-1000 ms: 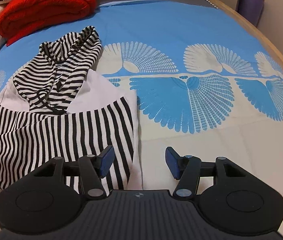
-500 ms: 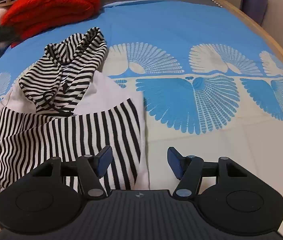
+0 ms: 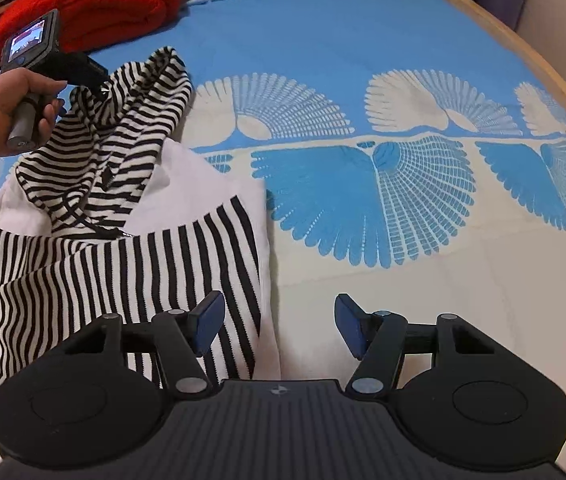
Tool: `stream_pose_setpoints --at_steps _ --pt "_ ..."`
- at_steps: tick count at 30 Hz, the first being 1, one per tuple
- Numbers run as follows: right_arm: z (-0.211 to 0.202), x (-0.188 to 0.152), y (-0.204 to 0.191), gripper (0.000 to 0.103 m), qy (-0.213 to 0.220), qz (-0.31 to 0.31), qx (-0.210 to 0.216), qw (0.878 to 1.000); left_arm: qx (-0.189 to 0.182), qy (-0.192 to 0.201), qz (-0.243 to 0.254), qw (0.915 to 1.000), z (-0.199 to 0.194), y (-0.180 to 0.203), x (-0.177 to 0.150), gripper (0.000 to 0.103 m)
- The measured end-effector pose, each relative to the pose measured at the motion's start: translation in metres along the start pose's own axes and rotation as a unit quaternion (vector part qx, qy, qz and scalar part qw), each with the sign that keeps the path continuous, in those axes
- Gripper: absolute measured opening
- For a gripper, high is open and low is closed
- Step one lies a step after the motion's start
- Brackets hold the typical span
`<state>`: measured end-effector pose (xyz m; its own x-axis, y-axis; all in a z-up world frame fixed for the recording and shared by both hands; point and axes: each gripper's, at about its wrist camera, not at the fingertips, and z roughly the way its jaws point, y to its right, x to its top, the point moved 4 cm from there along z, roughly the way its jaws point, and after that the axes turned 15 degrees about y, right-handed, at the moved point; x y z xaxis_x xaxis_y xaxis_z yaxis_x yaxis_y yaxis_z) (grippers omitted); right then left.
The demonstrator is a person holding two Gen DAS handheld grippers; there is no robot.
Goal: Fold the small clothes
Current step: 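Grasp the striped hood with the left tool while the right tool grasps the hem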
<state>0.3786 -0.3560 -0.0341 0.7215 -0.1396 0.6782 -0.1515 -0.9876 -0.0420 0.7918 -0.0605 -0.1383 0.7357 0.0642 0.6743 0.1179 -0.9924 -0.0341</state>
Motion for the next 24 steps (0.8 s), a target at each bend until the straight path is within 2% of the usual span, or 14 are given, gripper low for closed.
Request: stream_pose_setpoints --at_steps 1,5,10,15,17,19,20,21,22,24 --pt "0.000 0.001 -0.001 0.063 0.000 0.000 0.000 1.000 -0.014 0.002 0.014 0.9998 -0.003 0.003 -0.001 0.009" --pt "-0.001 0.003 -0.008 0.063 0.003 -0.010 0.002 1.000 -0.049 0.047 0.083 0.9942 -0.044 0.011 0.000 0.006" --pt "-0.007 0.004 -0.017 0.063 0.008 -0.014 0.007 1.000 -0.116 0.113 0.129 0.9783 -0.146 0.005 -0.017 0.005" --pt "-0.014 0.005 -0.026 0.063 0.018 -0.007 0.002 1.000 -0.193 0.176 0.187 0.9470 -0.293 -0.020 -0.075 0.005" --pt "-0.016 0.007 -0.029 0.063 0.024 0.002 0.000 1.000 -0.215 0.168 0.191 0.9429 -0.338 -0.041 -0.110 0.005" --pt "-0.019 0.008 -0.031 0.063 0.029 0.008 -0.002 1.000 -0.220 0.136 0.202 0.9447 -0.374 -0.068 -0.149 0.006" --pt "-0.021 0.009 -0.032 0.063 0.032 0.011 -0.002 0.999 -0.216 0.113 0.201 0.9489 -0.385 -0.084 -0.167 0.007" --pt "-0.023 0.010 -0.032 0.063 0.035 0.016 -0.002 0.999 -0.206 0.085 0.193 0.9556 -0.393 -0.101 -0.184 0.012" --pt "-0.026 0.011 -0.032 0.063 0.038 0.020 -0.001 0.999 -0.189 0.058 0.176 0.9643 -0.399 -0.119 -0.194 0.012" --pt "-0.030 0.014 -0.031 0.063 0.047 0.031 -0.002 0.998 -0.152 0.048 0.131 0.9786 -0.406 -0.141 -0.196 0.017"
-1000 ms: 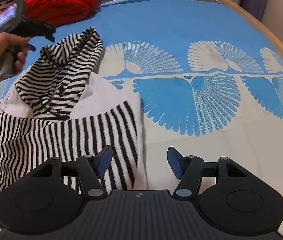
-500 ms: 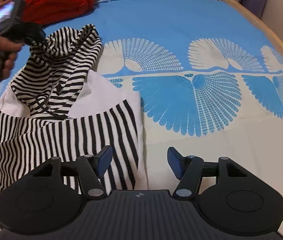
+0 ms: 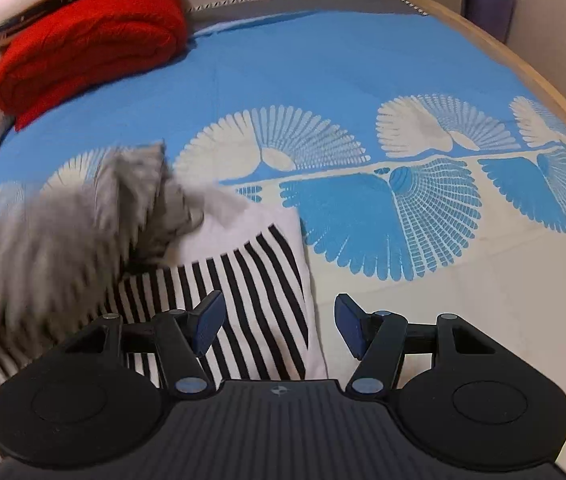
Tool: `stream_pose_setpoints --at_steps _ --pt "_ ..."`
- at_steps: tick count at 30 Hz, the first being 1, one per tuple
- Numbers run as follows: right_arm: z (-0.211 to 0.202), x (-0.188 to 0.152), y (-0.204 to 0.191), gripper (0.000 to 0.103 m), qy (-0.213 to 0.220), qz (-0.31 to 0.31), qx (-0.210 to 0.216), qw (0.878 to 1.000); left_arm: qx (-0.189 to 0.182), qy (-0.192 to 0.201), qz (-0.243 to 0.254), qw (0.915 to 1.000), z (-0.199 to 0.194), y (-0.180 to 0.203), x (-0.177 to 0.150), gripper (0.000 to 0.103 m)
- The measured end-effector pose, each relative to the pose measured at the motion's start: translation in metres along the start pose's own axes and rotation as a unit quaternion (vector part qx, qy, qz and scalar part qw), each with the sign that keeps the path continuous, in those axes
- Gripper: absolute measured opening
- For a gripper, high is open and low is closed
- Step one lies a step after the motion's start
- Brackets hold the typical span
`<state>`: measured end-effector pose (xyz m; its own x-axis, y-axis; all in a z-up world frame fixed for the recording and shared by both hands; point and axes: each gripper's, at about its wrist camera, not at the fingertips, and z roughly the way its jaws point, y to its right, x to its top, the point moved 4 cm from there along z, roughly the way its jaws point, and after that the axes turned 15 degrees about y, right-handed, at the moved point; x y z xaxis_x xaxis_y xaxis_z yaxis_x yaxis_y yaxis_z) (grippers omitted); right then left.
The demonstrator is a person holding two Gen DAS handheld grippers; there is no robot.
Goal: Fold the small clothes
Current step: 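Grasp the striped hood with the left tool while the right tool grasps the hem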
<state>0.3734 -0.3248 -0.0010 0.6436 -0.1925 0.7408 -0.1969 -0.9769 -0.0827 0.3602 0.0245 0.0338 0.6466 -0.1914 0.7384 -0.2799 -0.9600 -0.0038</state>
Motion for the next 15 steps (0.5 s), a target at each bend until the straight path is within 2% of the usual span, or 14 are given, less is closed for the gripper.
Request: stream_pose_setpoints --at_steps 2,3,6,8,9,11,14,15 --pt "-0.004 0.005 0.000 0.062 0.013 0.014 -0.003 1.000 0.020 0.015 -0.064 0.9977 -0.001 -0.014 0.007 0.029" --pt "-0.004 0.006 -0.001 0.062 0.019 0.020 -0.003 1.000 0.016 0.023 -0.099 0.9947 0.005 -0.019 0.009 0.041" --pt "-0.003 0.006 -0.008 0.059 0.030 0.039 0.013 0.999 0.006 0.016 -0.146 0.9892 0.040 -0.017 0.002 0.058" --pt "0.002 0.001 -0.014 0.052 0.019 0.061 0.033 0.997 0.022 -0.030 -0.173 0.9842 0.070 -0.023 -0.010 0.061" --pt "0.007 -0.004 -0.017 0.052 0.004 0.079 0.048 0.996 0.053 -0.075 -0.183 0.9787 0.085 -0.028 -0.021 0.060" --pt "0.019 -0.016 -0.024 0.052 -0.032 0.108 0.072 0.991 0.074 -0.090 -0.205 0.9719 0.097 -0.038 -0.030 0.062" --pt "0.037 -0.037 -0.043 0.052 -0.097 0.120 0.113 0.981 0.045 -0.113 -0.286 0.9504 0.115 -0.051 -0.037 0.065" --pt "0.042 -0.043 -0.051 0.052 -0.112 0.115 0.122 0.979 0.038 -0.118 -0.299 0.9463 0.116 -0.051 -0.039 0.065"
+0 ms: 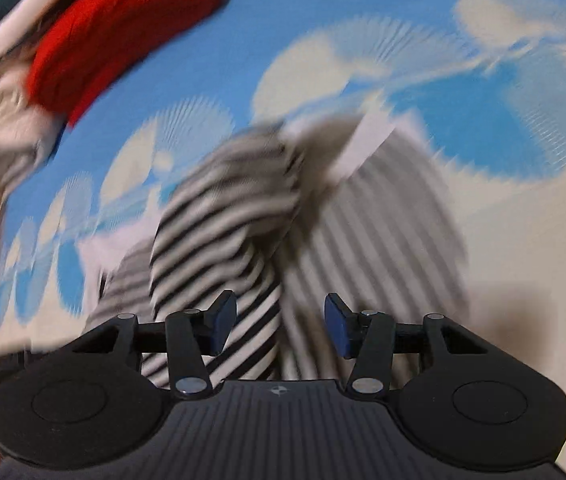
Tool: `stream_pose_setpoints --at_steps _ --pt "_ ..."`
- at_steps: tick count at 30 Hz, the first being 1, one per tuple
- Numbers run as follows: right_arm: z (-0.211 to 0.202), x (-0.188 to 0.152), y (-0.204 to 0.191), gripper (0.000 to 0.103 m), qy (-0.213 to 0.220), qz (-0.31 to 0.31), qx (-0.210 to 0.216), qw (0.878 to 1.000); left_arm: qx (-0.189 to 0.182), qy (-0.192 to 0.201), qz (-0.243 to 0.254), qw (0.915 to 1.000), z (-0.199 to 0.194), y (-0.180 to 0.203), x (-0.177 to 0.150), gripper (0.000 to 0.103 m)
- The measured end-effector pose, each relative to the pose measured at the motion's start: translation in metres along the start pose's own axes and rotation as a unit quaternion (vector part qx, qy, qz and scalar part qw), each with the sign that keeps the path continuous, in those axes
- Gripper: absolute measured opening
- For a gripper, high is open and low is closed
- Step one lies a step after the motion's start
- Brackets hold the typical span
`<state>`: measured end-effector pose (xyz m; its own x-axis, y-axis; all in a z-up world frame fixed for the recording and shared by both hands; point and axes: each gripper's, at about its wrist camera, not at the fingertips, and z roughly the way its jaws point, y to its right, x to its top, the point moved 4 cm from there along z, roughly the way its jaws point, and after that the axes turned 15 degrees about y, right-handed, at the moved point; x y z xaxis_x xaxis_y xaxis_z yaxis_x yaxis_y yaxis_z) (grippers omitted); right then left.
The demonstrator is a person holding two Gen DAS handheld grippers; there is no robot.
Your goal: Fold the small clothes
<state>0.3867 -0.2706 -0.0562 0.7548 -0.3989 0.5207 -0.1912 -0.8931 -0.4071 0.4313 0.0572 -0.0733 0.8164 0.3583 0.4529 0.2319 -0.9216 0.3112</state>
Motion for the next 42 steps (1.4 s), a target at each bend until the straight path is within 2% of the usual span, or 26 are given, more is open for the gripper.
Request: stream_pose_setpoints --at_steps 2,4,6,9,15,16,17,18,19,20,21,23,25,27,28,29,31,32,34,35,36,38,39,40,41,42 --pt "0.012 -0.009 -0.007 0.054 -0.015 -0.007 0.000 1.000 0.020 -0.011 -0.003 0.9997 0.001 -0.002 -0.008 0.065" --pt "0.019 -0.011 -0.012 0.055 -0.015 -0.014 -0.006 1.000 0.044 -0.022 -0.032 0.9983 0.002 -0.011 -0.017 0.065" --pt "0.023 -0.007 -0.018 0.055 -0.003 -0.015 -0.010 1.000 0.053 -0.032 -0.074 0.9953 -0.003 -0.017 -0.023 0.065" --pt "0.028 0.004 -0.028 0.056 0.020 -0.018 -0.009 1.000 0.065 -0.034 -0.115 0.9907 -0.014 -0.026 -0.030 0.072" --pt "0.032 0.018 -0.029 0.054 0.054 -0.023 -0.012 0.998 0.057 -0.046 -0.131 0.9887 -0.016 -0.020 -0.036 0.071" --pt "0.032 0.020 -0.027 0.047 0.059 -0.022 -0.012 0.998 0.055 -0.042 -0.132 0.9889 -0.016 -0.018 -0.035 0.070" --pt "0.033 0.021 -0.027 0.030 0.064 -0.022 -0.012 0.998 0.056 -0.038 -0.132 0.9890 -0.015 -0.016 -0.034 0.070" --pt "0.032 0.023 -0.025 0.021 0.068 -0.020 -0.011 0.997 0.057 -0.034 -0.129 0.9894 -0.013 -0.014 -0.034 0.063" --pt "0.031 0.024 -0.023 0.005 0.070 -0.017 -0.005 0.997 0.055 -0.030 -0.126 0.9901 -0.011 -0.012 -0.034 0.047" --pt "0.030 0.026 -0.022 0.003 0.074 -0.012 0.000 0.997 0.051 -0.027 -0.123 0.9907 -0.009 -0.011 -0.033 0.035" --pt "0.026 0.028 -0.020 0.002 0.081 -0.006 0.005 0.997 0.047 -0.021 -0.122 0.9912 -0.008 -0.010 -0.030 0.012" --pt "0.013 0.035 -0.018 0.001 0.093 0.005 0.020 0.995 0.043 0.018 -0.106 0.9933 -0.012 -0.008 -0.018 0.006" --pt "-0.007 0.044 -0.018 0.001 0.108 0.027 0.053 0.992 0.033 0.118 -0.060 0.9906 -0.036 0.000 0.006 0.005" --pt "-0.032 0.053 -0.017 0.001 0.128 0.037 0.098 0.986 -0.006 0.208 -0.023 0.9779 -0.065 0.008 0.027 0.005" --pt "-0.044 0.055 -0.014 0.001 0.134 0.044 0.119 0.983 -0.029 0.228 -0.025 0.9730 -0.074 0.006 0.033 0.005" --pt "-0.051 0.054 -0.010 0.001 0.133 0.049 0.132 0.981 -0.054 0.228 -0.038 0.9714 -0.077 0.001 0.035 0.005" --pt "-0.054 0.046 0.001 0.001 0.098 0.032 0.128 0.986 -0.104 0.167 -0.092 0.9762 -0.065 -0.017 0.031 0.005" --pt "-0.047 0.036 0.007 0.001 0.060 0.005 0.109 0.992 -0.102 0.113 -0.106 0.9826 -0.051 -0.025 0.022 0.006" --pt "-0.024 0.009 0.024 0.001 -0.033 -0.032 0.064 0.997 -0.034 0.011 -0.086 0.9956 -0.022 -0.039 -0.001 0.008" --pt "-0.016 -0.003 0.033 0.001 -0.065 -0.033 0.048 0.996 0.005 -0.021 -0.079 0.9966 -0.012 -0.048 -0.013 0.010" --pt "-0.010 -0.010 0.040 0.001 -0.080 -0.030 0.033 0.996 0.025 -0.036 -0.099 0.9941 -0.006 -0.058 -0.022 0.016" --pt "-0.008 -0.010 0.045 0.006 -0.080 -0.036 0.004 0.996 0.019 -0.040 -0.118 0.9920 -0.006 -0.063 -0.023 0.023" --pt "-0.010 -0.005 0.048 0.008 -0.066 -0.031 -0.007 0.997 0.012 -0.031 -0.116 0.9927 -0.009 -0.062 -0.019 0.032" --pt "-0.013 0.001 0.051 0.016 -0.051 -0.016 -0.007 0.999 0.000 -0.016 -0.118 0.9929 -0.013 -0.059 -0.014 0.048" --pt "-0.016 0.004 0.054 0.028 -0.039 0.001 0.001 0.999 -0.012 -0.005 -0.123 0.9923 -0.017 -0.058 -0.010 0.056" --pt "-0.017 0.010 0.056 0.033 -0.026 0.021 0.010 0.999 -0.024 0.004 -0.128 0.9914 -0.019 -0.056 -0.007 0.063"
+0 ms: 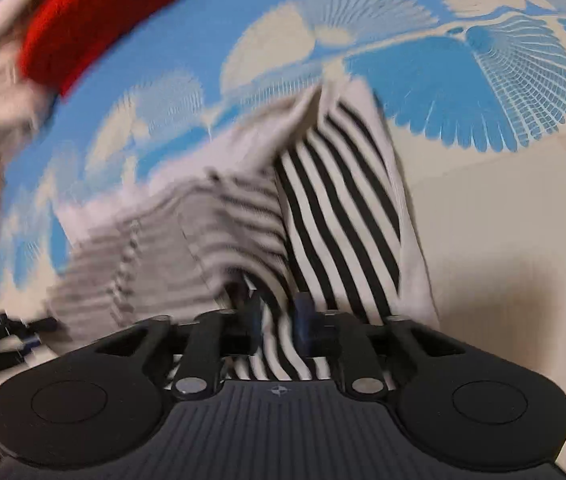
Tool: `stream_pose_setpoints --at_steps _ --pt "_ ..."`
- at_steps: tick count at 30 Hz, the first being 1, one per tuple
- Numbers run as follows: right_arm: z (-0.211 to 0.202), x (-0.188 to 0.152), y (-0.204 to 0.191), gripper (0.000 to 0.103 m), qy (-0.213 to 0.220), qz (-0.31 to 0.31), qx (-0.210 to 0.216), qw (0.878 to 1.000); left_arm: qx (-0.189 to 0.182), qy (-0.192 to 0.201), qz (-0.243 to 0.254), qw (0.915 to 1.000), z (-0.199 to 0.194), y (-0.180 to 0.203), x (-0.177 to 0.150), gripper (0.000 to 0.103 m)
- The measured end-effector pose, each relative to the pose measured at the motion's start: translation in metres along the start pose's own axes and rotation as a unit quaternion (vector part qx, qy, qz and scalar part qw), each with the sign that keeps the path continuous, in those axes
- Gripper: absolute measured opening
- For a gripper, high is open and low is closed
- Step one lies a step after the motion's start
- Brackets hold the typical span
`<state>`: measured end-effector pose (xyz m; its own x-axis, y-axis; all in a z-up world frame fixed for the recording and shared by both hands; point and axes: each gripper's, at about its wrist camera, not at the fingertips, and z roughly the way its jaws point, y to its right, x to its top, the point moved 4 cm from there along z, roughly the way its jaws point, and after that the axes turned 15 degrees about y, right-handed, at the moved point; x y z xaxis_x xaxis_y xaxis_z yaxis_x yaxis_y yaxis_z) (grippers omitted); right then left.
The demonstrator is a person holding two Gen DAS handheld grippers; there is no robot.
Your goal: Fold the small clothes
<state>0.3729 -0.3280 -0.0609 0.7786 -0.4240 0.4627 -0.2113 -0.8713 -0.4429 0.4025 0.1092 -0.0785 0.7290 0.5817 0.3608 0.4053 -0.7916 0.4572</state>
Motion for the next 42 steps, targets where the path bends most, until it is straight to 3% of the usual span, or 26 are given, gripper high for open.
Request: stream_pose_setpoints --at_steps 3,5,7,9,10,11,12,14,16,18,19,21,23,24,26,28,31,33,35,36,38,39,40,42 --pt "0.003 0.008 -0.002 0.043 0.018 0.018 0.017 1.000 0.008 0.004 0.002 1.0000 0.005 0.006 -0.002 0.062" --pt "0.011 0.005 -0.005 0.049 0.011 0.022 0.017 1.000 0.031 -0.006 0.010 0.9994 0.016 0.008 -0.009 0.055" --pt "0.026 -0.001 -0.007 0.051 -0.015 0.025 0.009 1.000 0.036 -0.017 0.011 0.9991 0.021 0.006 -0.012 0.017" --pt "0.033 -0.009 -0.008 0.051 -0.029 0.028 0.005 0.999 0.029 -0.013 0.023 0.9992 0.023 0.013 -0.012 0.009" --pt "0.035 -0.012 -0.011 0.044 -0.029 0.026 0.006 0.999 0.018 -0.005 0.028 0.9994 0.020 0.018 -0.011 0.006" --pt "0.035 -0.013 -0.015 0.014 -0.024 0.023 0.007 0.999 -0.001 0.006 0.024 0.9997 0.018 0.019 -0.007 0.006" --pt "0.032 -0.009 -0.018 0.003 -0.009 0.020 0.014 1.000 -0.037 0.021 0.010 0.9991 0.010 0.023 -0.002 0.006" --pt "0.012 0.004 -0.025 0.003 0.037 0.034 0.051 0.997 -0.103 0.045 -0.013 0.9936 -0.005 0.029 0.008 0.006" --pt "-0.016 0.026 -0.033 0.003 0.100 0.043 0.098 0.989 -0.130 0.063 -0.009 0.9895 -0.015 0.030 0.015 0.006" --pt "-0.031 0.038 -0.031 0.003 0.131 0.049 0.103 0.985 -0.105 0.052 -0.006 0.9931 -0.009 0.021 0.015 0.006" --pt "-0.031 0.040 -0.025 0.003 0.129 0.059 0.093 0.985 -0.069 0.030 0.004 0.9971 0.001 0.014 0.010 0.007" --pt "-0.012 0.031 -0.015 0.003 0.076 0.051 0.046 0.995 0.014 -0.021 0.017 0.9995 0.023 -0.004 -0.004 0.010" --pt "0.017 0.008 -0.010 0.007 -0.003 0.009 -0.017 1.000 0.063 -0.035 0.025 0.9971 0.032 -0.013 -0.013 0.016" --pt "0.026 -0.003 -0.008 0.009 -0.022 -0.008 -0.040 0.999 0.068 -0.034 0.035 0.9965 0.033 -0.012 -0.014 0.019" --pt "0.031 -0.008 -0.011 0.022 -0.022 -0.028 -0.064 0.997 0.057 -0.022 0.055 0.9966 0.028 -0.001 -0.009 0.024" --pt "0.020 0.001 -0.022 0.033 0.016 -0.062 -0.070 0.995 0.047 0.030 0.079 0.9953 0.013 0.011 0.003 0.026" --pt "-0.007 0.018 -0.042 0.040 0.098 -0.106 -0.064 0.988 0.016 0.112 0.162 0.9804 -0.012 0.042 0.008 0.026" --pt "-0.018 0.021 -0.051 0.040 0.132 -0.156 -0.057 0.977 -0.048 0.103 0.213 0.9705 -0.016 0.064 -0.004 0.026" --pt "-0.018 0.013 -0.063 0.040 0.136 -0.191 -0.030 0.972 -0.074 0.061 0.226 0.9694 -0.006 0.071 -0.018 0.026" --pt "-0.013 0.008 -0.065 0.041 0.120 -0.186 -0.008 0.975 -0.056 0.038 0.236 0.9694 0.005 0.068 -0.025 0.026" --pt "0.005 0.001 -0.060 0.043 0.064 -0.150 0.020 0.986 0.022 0.002 0.254 0.9670 0.029 0.053 -0.036 0.025" --pt "0.018 -0.006 -0.054 0.043 0.023 -0.140 0.014 0.990 0.070 -0.012 0.252 0.9650 0.042 0.038 -0.037 0.025" --pt "0.033 -0.017 -0.044 0.043 -0.019 -0.144 -0.018 0.989 0.092 -0.014 0.247 0.9645 0.048 0.029 -0.037 0.032" --pt "0.046 -0.024 -0.031 0.042 -0.037 -0.161 -0.068 0.984 0.093 -0.004 0.235 0.9675 0.047 0.026 -0.033 0.032"
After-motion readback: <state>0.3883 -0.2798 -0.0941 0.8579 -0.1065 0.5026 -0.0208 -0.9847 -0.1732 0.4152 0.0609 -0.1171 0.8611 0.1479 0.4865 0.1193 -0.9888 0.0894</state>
